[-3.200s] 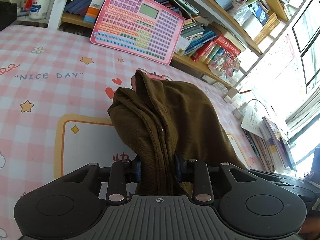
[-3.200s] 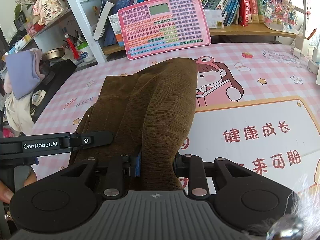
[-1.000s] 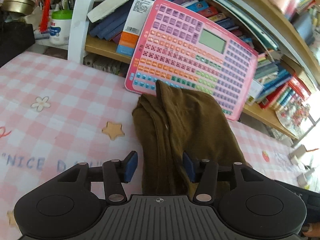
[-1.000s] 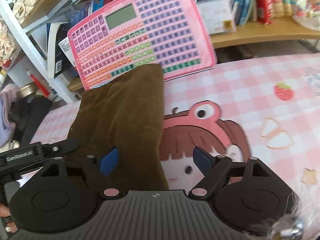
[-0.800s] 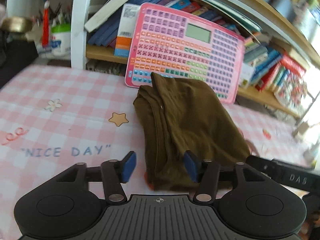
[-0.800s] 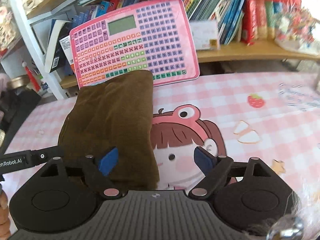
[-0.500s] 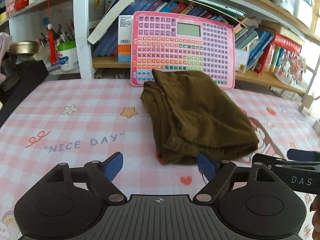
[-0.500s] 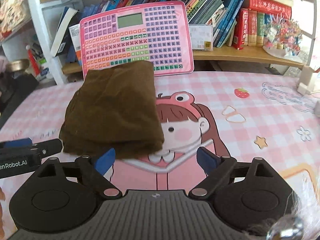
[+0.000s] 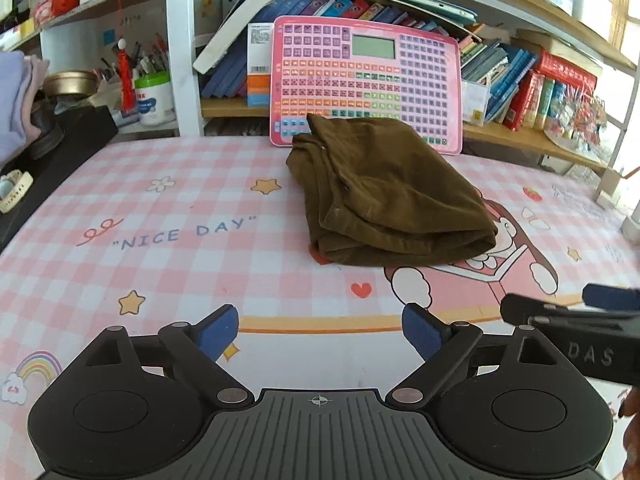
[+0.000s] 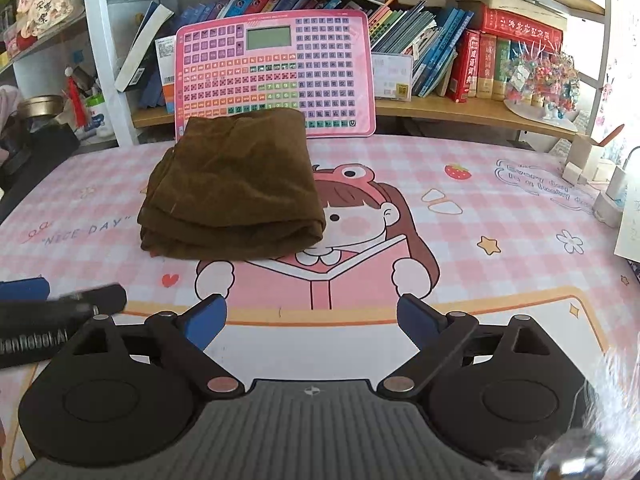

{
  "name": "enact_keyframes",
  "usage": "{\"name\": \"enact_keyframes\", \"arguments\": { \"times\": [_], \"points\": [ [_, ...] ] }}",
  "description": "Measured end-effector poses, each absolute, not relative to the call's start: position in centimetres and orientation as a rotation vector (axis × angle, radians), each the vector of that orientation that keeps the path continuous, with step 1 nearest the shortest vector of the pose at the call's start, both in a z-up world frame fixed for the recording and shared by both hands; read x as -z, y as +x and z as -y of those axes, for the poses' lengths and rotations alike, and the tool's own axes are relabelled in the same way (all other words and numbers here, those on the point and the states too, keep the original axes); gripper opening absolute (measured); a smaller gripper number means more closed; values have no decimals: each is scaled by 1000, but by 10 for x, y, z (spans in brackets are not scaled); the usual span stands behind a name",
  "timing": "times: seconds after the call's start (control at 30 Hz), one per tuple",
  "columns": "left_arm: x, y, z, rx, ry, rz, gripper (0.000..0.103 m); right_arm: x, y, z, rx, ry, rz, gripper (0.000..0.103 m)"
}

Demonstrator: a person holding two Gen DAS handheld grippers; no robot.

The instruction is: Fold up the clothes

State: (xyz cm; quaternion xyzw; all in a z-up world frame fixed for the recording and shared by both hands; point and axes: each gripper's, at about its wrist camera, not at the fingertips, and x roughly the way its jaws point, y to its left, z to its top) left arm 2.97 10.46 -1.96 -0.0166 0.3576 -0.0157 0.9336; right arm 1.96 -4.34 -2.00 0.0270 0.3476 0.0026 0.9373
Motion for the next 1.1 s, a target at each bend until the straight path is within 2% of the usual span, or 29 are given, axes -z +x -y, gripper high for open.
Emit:
{"name": "enact_keyframes", "arguments": {
  "times": [0.23, 1.1],
  "points": [
    [19, 27, -108, -8, -33, -738, 98, 19, 17, 40, -14, 47, -711, 93],
    [17, 22, -104, -25, 3, -739, 98, 20, 13, 40, -6, 32, -728, 93]
  ]
}}
